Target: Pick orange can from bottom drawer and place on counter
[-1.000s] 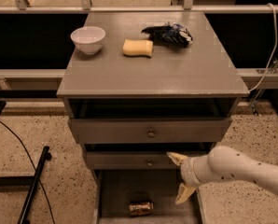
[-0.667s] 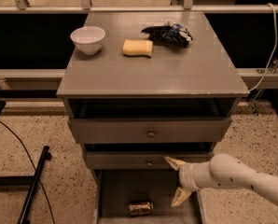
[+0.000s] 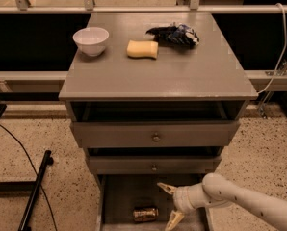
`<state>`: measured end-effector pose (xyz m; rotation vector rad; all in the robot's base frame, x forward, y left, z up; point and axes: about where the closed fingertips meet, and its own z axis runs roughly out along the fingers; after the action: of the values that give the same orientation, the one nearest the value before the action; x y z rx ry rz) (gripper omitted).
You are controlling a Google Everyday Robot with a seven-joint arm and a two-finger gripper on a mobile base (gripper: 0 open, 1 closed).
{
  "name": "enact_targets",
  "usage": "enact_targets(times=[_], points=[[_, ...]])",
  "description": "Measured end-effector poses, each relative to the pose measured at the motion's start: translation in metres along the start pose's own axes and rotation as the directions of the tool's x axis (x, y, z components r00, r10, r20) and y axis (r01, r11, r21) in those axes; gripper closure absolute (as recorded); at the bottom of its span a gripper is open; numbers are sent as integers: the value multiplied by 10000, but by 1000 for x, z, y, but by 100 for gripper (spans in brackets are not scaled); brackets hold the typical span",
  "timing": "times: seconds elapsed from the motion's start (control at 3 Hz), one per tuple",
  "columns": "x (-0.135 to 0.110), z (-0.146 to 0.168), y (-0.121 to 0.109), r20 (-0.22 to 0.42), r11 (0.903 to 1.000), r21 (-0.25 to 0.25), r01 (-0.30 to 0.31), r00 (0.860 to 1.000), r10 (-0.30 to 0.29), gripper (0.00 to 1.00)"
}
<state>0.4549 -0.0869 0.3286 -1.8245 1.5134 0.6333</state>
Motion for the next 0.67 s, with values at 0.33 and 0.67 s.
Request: enact_targets(times=[0.33,0.67], points=[[10,34,12,844,9999,-127,107,9964,-96,0],[11,38,16,875,9998,-172,86,9961,-71,0]])
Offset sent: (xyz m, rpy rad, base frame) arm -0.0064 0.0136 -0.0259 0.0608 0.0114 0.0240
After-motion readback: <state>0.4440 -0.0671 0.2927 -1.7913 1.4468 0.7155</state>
